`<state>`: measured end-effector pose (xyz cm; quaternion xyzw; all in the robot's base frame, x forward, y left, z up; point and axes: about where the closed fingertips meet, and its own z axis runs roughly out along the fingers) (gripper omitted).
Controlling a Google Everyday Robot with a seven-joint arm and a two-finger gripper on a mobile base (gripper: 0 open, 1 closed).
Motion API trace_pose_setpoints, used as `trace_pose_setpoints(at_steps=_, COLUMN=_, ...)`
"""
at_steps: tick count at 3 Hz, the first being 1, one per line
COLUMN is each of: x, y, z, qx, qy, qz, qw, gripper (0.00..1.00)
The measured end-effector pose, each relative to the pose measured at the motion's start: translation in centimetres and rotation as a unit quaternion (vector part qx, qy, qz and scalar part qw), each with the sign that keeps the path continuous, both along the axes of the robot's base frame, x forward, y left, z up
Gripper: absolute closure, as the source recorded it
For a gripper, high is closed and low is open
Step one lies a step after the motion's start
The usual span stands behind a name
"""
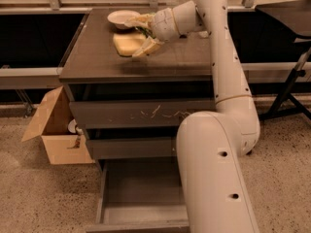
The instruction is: Pick sponge from bottom drawer and place on counter
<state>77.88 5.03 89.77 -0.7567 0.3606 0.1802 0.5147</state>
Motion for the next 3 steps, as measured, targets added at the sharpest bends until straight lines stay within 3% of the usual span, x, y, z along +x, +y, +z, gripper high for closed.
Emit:
trace_pose_setpoints(at_steps=1, x=0.5, y=-0.8, z=0.6, qx=0.011, qy=-0.002, qz=-0.014, qw=0.9998, gripper=0.00)
trace_pose_setpoints(at_steps=3, x=1.4, y=-6.5, z=4.8, qx=0.048, qy=-0.040, qz=-0.077, qw=0.9951, gripper=0.00)
